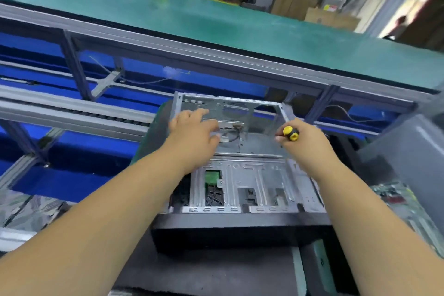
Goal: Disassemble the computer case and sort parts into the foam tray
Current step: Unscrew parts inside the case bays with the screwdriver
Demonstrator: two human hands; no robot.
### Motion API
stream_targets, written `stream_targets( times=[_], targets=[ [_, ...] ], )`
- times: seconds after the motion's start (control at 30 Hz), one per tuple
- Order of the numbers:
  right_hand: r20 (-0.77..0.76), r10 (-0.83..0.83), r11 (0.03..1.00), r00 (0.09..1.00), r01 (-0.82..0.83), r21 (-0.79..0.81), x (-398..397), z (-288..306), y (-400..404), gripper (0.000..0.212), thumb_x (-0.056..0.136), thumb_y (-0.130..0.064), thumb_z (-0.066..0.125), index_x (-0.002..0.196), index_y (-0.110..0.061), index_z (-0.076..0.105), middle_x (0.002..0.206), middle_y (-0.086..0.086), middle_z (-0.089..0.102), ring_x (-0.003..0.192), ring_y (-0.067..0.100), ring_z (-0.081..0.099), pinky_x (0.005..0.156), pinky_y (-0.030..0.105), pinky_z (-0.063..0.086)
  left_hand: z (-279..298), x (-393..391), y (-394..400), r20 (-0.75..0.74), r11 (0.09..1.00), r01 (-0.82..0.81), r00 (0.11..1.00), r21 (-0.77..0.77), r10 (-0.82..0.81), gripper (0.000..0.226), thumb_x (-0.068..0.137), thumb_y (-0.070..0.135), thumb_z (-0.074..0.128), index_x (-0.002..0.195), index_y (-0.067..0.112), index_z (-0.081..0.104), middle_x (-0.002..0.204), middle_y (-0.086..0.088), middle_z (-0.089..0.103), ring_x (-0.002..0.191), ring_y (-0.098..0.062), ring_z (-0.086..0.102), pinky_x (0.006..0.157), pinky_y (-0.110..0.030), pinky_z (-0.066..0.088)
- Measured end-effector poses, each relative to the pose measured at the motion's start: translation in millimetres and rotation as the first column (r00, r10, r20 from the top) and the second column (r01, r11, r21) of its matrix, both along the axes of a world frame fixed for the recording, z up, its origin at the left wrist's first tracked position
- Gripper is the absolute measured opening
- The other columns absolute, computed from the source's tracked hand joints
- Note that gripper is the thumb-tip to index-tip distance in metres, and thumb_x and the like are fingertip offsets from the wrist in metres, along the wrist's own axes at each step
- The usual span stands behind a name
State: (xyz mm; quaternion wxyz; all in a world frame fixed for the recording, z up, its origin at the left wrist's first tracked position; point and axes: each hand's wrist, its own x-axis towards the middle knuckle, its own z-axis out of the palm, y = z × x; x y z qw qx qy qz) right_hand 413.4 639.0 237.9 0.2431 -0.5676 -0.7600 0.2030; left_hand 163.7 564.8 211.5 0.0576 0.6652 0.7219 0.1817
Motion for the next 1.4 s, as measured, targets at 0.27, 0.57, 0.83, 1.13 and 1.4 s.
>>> stream_targets(
  times=[0.27, 0.57, 0.83, 1.13, 1.4],
  targets=[
    [-0.052, -0.23, 0.969, 0.972, 0.223, -0.11, 107.6, -17.4, -0.5, 0.012, 0.087, -0.023, 0.07, 0.077, -0.021, 0.063, 0.074, 0.003, 0.065, 0.069, 0.023, 0.057, 0.064, 0.035, 0.044, 17.3, 97.3, -7.1, 0.121, 0.974, 0.218, 0.967, 0.067, -0.225, 0.032, 0.099, 0.04, 0.042, 0.126, 0.032, 0.059, 0.148, 0.009, 0.039, 0.135, -0.022, 0.029, 0.114, -0.04, 0.018],
    [-0.05, -0.203, 0.918, 0.978, 0.172, -0.357, 177.7, -63.5, 3.8, 0.008, 0.086, -0.012, 0.071, 0.083, -0.019, 0.07, 0.08, 0.0, 0.068, 0.068, 0.017, 0.058, 0.051, 0.022, 0.04, 10.8, 204.9, -9.8, 0.121, 0.973, 0.23, 0.966, 0.008, -0.229, 0.029, 0.1, 0.033, 0.045, 0.122, 0.028, 0.063, 0.142, 0.009, 0.047, 0.133, -0.02, 0.036, 0.112, -0.035, 0.022],
    [-0.261, -0.125, 0.906, 0.957, 0.003, -0.424, 210.6, -67.5, 13.3, 0.01, 0.084, -0.026, 0.074, 0.091, -0.021, 0.069, 0.084, -0.002, 0.067, 0.073, 0.014, 0.057, 0.062, 0.027, 0.043, 3.7, 262.7, -12.1, 0.161, 0.988, 0.151, 0.975, 0.026, -0.153, 0.026, 0.099, 0.031, 0.049, 0.119, 0.026, 0.064, 0.136, 0.009, 0.051, 0.13, -0.018, 0.038, 0.111, -0.035, 0.024],
    [-0.179, 0.024, 0.993, 0.984, -0.043, -0.108, 255.4, -55.8, 12.3, 0.037, 0.092, -0.044, 0.061, 0.076, -0.01, 0.063, 0.08, 0.012, 0.063, 0.073, 0.027, 0.056, 0.066, 0.037, 0.045, -0.8, 310.5, -2.8, 0.207, 0.989, 0.138, 0.967, 0.055, -0.146, 0.023, 0.096, 0.028, 0.051, 0.114, 0.025, 0.066, 0.124, 0.01, 0.058, 0.12, -0.017, 0.046, 0.107, -0.04, 0.033],
    [-0.211, -0.248, 0.965, 0.946, 0.221, -0.142, 293.3, -91.2, 12.0, 0.01, 0.088, -0.031, 0.068, 0.086, -0.023, 0.063, 0.077, -0.003, 0.064, 0.074, 0.02, 0.059, 0.058, 0.031, 0.045, -11.3, 331.6, 4.9, 0.244, 0.99, 0.137, 0.96, 0.029, -0.139, 0.022, 0.097, 0.03, 0.051, 0.115, 0.031, 0.064, 0.126, 0.013, 0.056, 0.119, -0.014, 0.045, 0.107, -0.042, 0.036]
  ],
)
